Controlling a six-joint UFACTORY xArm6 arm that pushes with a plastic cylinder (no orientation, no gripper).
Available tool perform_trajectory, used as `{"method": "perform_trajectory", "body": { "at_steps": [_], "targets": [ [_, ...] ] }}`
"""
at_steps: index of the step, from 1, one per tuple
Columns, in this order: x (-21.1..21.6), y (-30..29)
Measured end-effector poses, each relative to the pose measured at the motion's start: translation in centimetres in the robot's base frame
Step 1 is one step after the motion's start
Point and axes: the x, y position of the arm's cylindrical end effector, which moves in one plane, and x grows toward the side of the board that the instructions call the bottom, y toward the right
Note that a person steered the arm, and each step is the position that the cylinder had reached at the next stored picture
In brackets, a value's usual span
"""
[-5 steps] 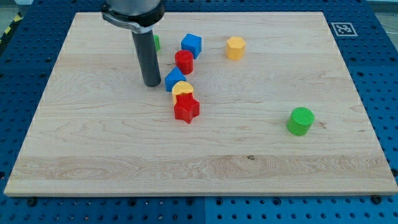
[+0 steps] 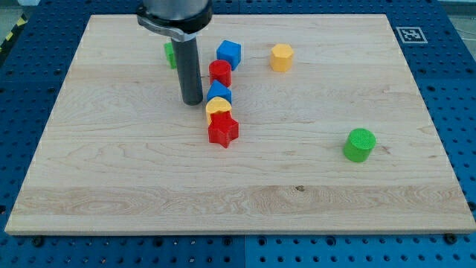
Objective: Slightly move the blue triangle towards the right
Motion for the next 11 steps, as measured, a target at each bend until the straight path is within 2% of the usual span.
{"method": "perform_trajectory", "body": {
  "at_steps": [3,6,9,11],
  "targets": [
    [0.2,-2.8],
    [8.9,-8.5],
    [14.8,-6.4],
    [17.5,-0.9]
  ]
}}
